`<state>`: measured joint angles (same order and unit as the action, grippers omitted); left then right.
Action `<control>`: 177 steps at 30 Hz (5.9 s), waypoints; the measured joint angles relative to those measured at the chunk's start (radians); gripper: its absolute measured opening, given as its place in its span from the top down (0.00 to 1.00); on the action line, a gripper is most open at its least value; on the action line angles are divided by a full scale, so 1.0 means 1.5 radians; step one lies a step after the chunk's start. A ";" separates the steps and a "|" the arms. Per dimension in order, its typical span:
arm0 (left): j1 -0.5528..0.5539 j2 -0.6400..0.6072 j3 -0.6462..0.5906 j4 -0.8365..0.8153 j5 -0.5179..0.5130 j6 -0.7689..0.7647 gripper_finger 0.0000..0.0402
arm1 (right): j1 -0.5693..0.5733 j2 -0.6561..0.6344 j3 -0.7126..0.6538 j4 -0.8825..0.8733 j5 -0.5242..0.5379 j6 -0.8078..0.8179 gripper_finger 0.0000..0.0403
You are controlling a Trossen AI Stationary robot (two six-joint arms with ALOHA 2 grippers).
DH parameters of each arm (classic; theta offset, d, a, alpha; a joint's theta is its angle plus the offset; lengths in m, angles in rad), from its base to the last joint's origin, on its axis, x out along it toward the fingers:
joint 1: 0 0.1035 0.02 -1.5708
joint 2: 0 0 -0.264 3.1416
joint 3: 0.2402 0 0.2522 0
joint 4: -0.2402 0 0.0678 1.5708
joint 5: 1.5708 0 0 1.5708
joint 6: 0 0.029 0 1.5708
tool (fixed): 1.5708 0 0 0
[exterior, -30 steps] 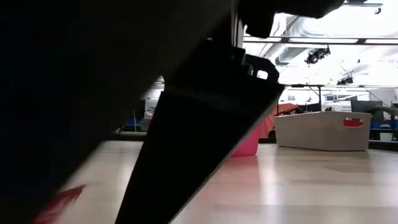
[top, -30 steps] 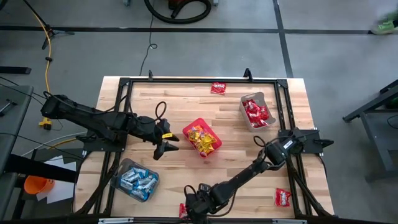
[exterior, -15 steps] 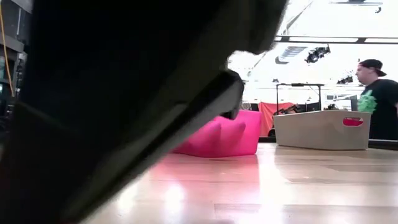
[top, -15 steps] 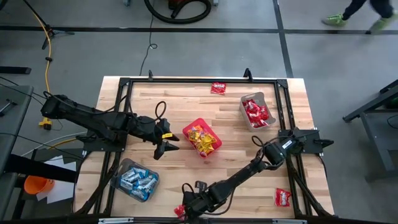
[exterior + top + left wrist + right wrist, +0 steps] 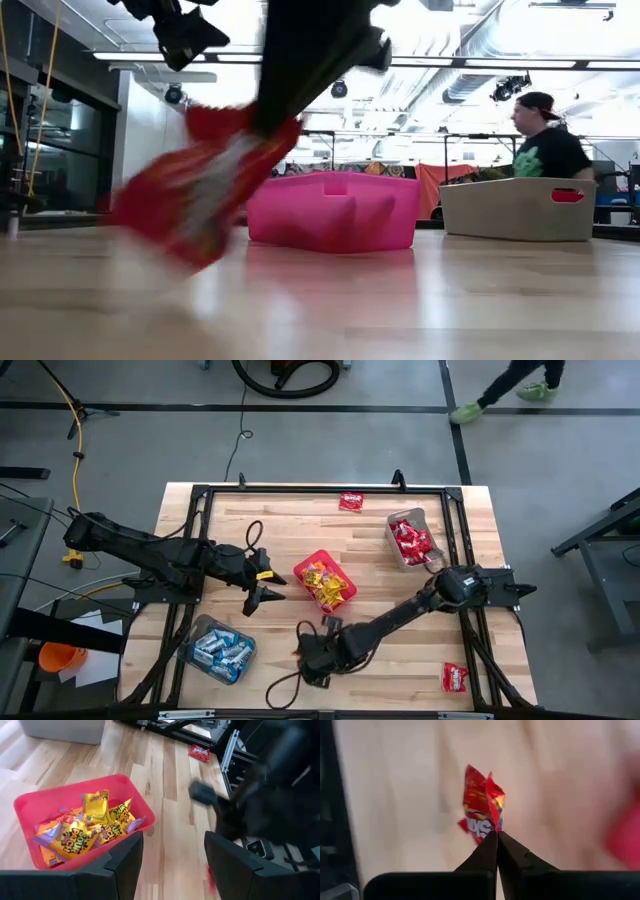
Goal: Sort candy
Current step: Put the red candy into the gray bin
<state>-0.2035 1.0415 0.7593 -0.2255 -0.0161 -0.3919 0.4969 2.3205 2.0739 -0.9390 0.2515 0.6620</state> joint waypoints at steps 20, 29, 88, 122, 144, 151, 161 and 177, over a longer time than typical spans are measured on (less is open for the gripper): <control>0.000 -0.202 0.000 -0.061 -0.102 -0.013 0.50 | 0.013 -0.567 -0.510 -0.167 0.130 0.289 1.00; 0.000 -0.192 0.000 -0.035 -0.254 -0.070 0.50 | -0.007 -0.890 -0.687 -0.223 0.251 0.340 1.00; 0.070 -0.095 0.000 0.163 -0.238 0.049 0.50 | -0.603 -0.827 -0.692 -0.185 0.041 -0.011 0.43; 0.070 -0.095 0.000 0.164 -0.215 -0.127 0.50 | -0.759 -0.183 -0.245 0.081 -0.111 -0.057 0.37; 0.070 -0.095 0.000 0.164 -0.188 -0.122 0.50 | -0.777 -0.031 -0.201 0.035 -0.116 -0.050 0.69; 0.070 -0.095 -0.001 0.163 -0.179 -0.121 0.50 | -0.781 -0.080 -0.203 0.048 -0.096 -0.103 0.97; 0.070 -0.095 -0.001 0.163 -0.180 -0.120 0.50 | -0.778 -0.267 -0.202 0.076 -0.095 -0.174 1.00; 0.070 -0.095 -0.001 0.163 -0.185 -0.122 0.50 | -0.715 -0.354 -0.203 0.007 -0.071 -0.204 1.00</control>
<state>-0.0986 0.8989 0.7586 0.0193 -0.2932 -0.5754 -0.5751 1.7889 1.7688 -0.9282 0.1455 0.3553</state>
